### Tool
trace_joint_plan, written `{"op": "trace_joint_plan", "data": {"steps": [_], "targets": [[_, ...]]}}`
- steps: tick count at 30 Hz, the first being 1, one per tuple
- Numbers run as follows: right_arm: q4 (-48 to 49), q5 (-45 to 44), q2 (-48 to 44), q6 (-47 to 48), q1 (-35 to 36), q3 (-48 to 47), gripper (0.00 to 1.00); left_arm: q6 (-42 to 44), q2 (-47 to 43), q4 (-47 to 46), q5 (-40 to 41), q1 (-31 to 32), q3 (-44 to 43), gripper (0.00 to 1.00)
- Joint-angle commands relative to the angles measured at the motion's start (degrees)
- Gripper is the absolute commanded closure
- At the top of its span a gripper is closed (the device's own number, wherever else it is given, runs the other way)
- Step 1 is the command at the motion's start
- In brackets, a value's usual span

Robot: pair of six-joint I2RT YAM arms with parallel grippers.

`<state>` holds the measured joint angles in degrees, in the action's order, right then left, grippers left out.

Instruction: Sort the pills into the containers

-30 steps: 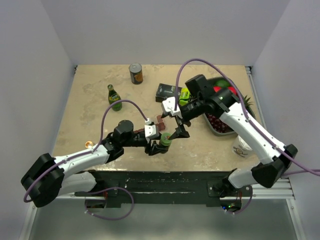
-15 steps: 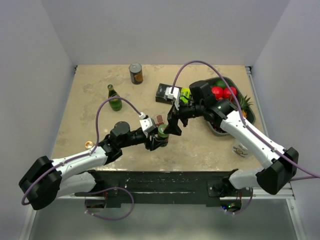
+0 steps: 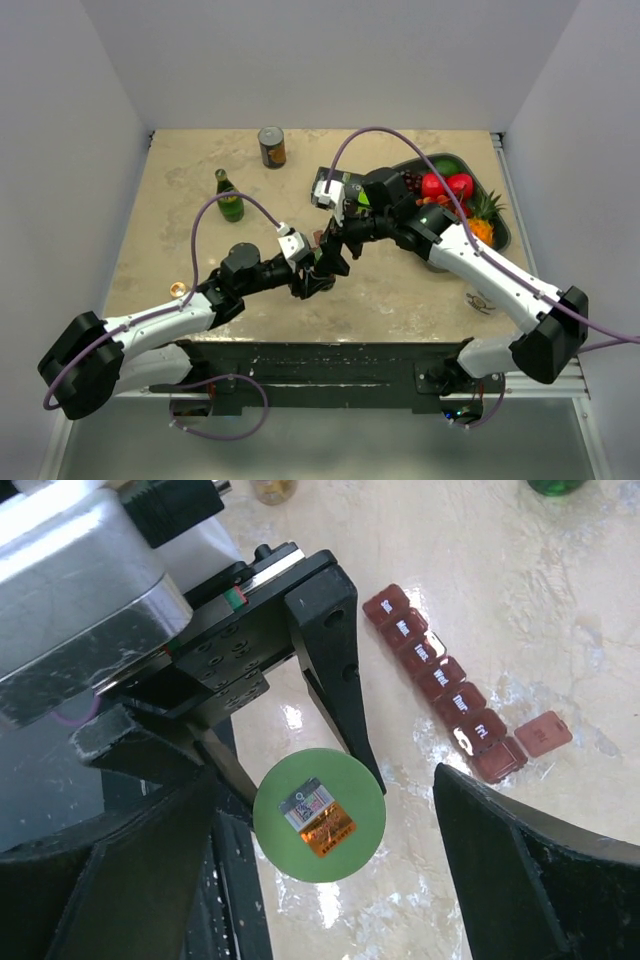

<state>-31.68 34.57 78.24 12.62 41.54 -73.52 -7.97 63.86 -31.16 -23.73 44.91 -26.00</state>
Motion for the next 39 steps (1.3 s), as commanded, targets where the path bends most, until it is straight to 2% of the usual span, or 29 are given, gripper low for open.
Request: {"op": "trace_joint_plan", "data": {"steps": [1, 3, 6, 7, 10, 11, 13, 14, 15, 16, 17, 18, 20, 23, 26, 27, 31, 32, 34, 39], "targets": [[1.8, -3.2, 0.8, -0.1, 1.3, 0.1, 0.11, -0.6, -0.7, -4.2, 0.8, 0.1, -1.4, 1.0], [1.5, -3.5, 1.1, 0.4, 1.8, 0.0, 0.14, -0.6, -0.9, -4.0, 0.9, 0.2, -1.3, 1.0], [1.0, -3.5, 1.3, 1.2, 1.8, -0.4, 0.29, -0.5, -1.4, -3.7, 1.0, 0.1, -1.2, 1.0], [0.7, -3.2, 1.6, 1.4, 1.8, -0.7, 0.44, -0.4, -1.5, -3.6, 1.0, 0.2, -1.1, 1.0], [-0.9, -1.3, 1.9, 3.0, 1.9, -2.1, 0.68, 0.4, -1.7, -2.9, 0.6, 0.1, -1.1, 1.0], [-2.4, -0.1, 2.4, 4.2, 1.9, -2.7, 0.83, 0.6, -1.8, -2.8, 0.4, 0.1, -1.1, 1.0], [-4.1, 1.4, 3.1, 6.6, 2.0, -4.4, 0.94, 1.5, -2.2, -2.2, 0.0, 0.1, -1.1, 1.0], [-7.1, 2.9, 4.0, 11.2, 2.0, -5.3, 0.97, 1.9, -2.3, -1.9, -0.9, 0.1, -1.1, 1.0], [-9.5, 6.6, 4.6, 14.5, 2.0, -6.3, 0.98, 2.4, -2.7, -1.5, -1.6, 0.2, -1.1, 1.0], [-12.8, 9.7, 5.3, 19.1, 2.0, -9.2, 0.97, 3.3, -2.7, -1.4, -2.5, 0.1, -1.2, 1.0], [-22.0, 12.5, 6.7, 30.5, 1.9, -11.3, 0.96, 3.9, -2.8, -1.1, -5.0, 0.1, -1.1, 1.0], [-26.9, 16.4, 9.2, 35.8, 2.1, -13.4, 0.93, 4.5, -2.8, -0.3, -6.2, 0.1, -1.2, 1.0], [-37.1, 17.0, 12.1, 46.2, 2.5, -19.0, 0.88, 6.1, -2.6, 0.6, -9.9, 0.2, -1.4, 1.0], [-42.9, 16.6, 15.6, 53.4, 3.7, -22.3, 0.85, 7.5, -2.7, 2.1, -13.3, 0.2, -1.6, 1.0], [-44.1, 15.4, 16.4, 57.7, 5.0, -22.5, 0.84, 7.6, -2.8, 2.8, -15.0, 0.1, -1.3, 1.0], [-44.2, 15.2, 16.3, 58.4, 5.0, -22.9, 0.83, 7.6, -2.8, 3.1, -15.2, 0.2, -1.3, 1.0], [-44.8, 13.2, 15.7, 57.5, 4.9, -25.4, 0.17, 7.6, -2.7, 3.6, -14.6, 0.1, -1.2, 1.0], [-44.2, 12.5, 15.1, 55.9, 4.9, -25.7, 0.1, 7.7, -2.7, 3.4, -14.3, 0.1, -1.2, 1.0], [-40.4, 12.1, 12.7, 51.2, 4.8, -25.4, 0.01, 7.7, -2.5, 3.2, -13.8, 0.2, -1.2, 1.0], [-31.2, 6.8, 7.9, 39.9, 3.4, -21.6, 0.01, 6.3, -2.8, 2.2, -10.2, 0.1, -0.7, 1.0]]}}
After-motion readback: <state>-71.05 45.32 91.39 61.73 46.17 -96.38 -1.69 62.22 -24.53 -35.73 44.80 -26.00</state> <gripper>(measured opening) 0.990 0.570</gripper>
